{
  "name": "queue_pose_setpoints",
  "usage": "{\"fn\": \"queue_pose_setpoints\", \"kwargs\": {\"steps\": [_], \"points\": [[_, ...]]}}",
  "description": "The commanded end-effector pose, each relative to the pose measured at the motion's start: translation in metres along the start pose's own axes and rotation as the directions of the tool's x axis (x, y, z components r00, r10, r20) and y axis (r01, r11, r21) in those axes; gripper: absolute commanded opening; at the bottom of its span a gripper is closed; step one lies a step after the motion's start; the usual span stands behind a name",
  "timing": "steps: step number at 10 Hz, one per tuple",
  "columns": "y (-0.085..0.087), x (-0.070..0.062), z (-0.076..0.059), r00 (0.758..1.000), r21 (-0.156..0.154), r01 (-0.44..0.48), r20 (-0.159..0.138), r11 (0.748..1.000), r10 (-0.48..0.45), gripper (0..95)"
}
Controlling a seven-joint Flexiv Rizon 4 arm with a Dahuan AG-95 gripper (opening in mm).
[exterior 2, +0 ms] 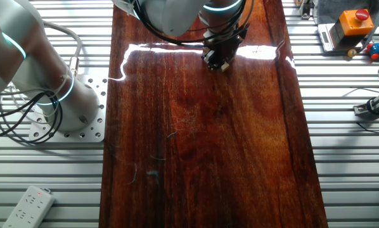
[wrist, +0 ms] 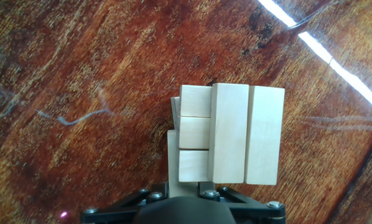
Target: Play Jenga
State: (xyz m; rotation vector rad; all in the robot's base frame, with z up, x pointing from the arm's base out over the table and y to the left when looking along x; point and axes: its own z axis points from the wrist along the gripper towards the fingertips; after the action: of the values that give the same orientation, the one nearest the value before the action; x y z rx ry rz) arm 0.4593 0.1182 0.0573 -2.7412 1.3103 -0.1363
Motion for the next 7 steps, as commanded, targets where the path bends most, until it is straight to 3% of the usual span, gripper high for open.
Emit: {"fn": "queue_pose_setpoints", "kwargs": {"steps": [1,7], "points": [[0.0008,0.0,-0.0005,1.0,-0.006,0.001,0.003,1.0,-0.001,0.0],[0.0009,-0.0001,-0.0005,1.0,-0.034,0.004,0.007,0.999,-0.004,0.0]]}}
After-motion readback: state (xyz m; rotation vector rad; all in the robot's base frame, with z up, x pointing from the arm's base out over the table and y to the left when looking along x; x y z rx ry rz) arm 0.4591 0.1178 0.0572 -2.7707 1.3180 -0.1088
